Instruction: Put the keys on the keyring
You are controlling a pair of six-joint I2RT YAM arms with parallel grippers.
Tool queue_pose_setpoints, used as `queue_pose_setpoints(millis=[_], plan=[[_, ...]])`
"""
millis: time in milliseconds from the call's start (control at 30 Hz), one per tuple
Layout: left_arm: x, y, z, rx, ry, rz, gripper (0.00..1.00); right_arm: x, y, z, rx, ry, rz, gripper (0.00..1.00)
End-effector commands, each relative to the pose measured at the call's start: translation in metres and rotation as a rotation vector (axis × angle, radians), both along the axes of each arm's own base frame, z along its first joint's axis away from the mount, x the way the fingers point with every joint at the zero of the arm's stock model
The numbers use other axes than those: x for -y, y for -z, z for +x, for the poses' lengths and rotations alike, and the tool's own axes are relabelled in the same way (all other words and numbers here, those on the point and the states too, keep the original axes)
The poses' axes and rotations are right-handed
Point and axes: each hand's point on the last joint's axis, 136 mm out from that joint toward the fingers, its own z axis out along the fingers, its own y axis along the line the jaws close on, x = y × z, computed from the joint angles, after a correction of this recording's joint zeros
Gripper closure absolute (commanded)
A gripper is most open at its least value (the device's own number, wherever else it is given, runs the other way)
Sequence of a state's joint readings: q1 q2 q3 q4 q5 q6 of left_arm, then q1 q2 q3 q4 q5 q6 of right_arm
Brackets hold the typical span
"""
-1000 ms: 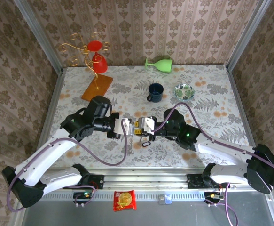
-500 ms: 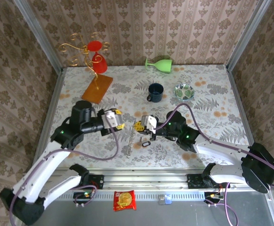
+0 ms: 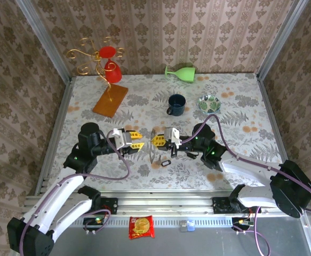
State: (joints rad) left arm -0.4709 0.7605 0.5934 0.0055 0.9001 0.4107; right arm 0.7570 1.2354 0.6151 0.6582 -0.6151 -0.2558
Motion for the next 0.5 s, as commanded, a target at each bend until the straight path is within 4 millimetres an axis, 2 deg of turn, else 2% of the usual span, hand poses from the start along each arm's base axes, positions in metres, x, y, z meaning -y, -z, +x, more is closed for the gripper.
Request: queue_pose_setpoints(millis=[0, 333, 467], plan=[[0.0055, -0.0110, -0.0120, 0.015, 0.086, -0.051, 0.69, -0.0044, -0.0226, -0.0053, 0.037, -0.046, 0.066, 1.00], [0.0118, -0.0050, -0.0174, -0.021, 0.135, -0.049, 0.71, -0.0098, -0.0287, -0.0063, 0.035, -0.056, 0.091, 1.00], [0.0120, -0.0026, -0.0182, -0.029, 0.139, -0.042, 0.75, -0.0113, -0.0305, -0.0083, 0.034, -0.063, 0.097, 1.00]])
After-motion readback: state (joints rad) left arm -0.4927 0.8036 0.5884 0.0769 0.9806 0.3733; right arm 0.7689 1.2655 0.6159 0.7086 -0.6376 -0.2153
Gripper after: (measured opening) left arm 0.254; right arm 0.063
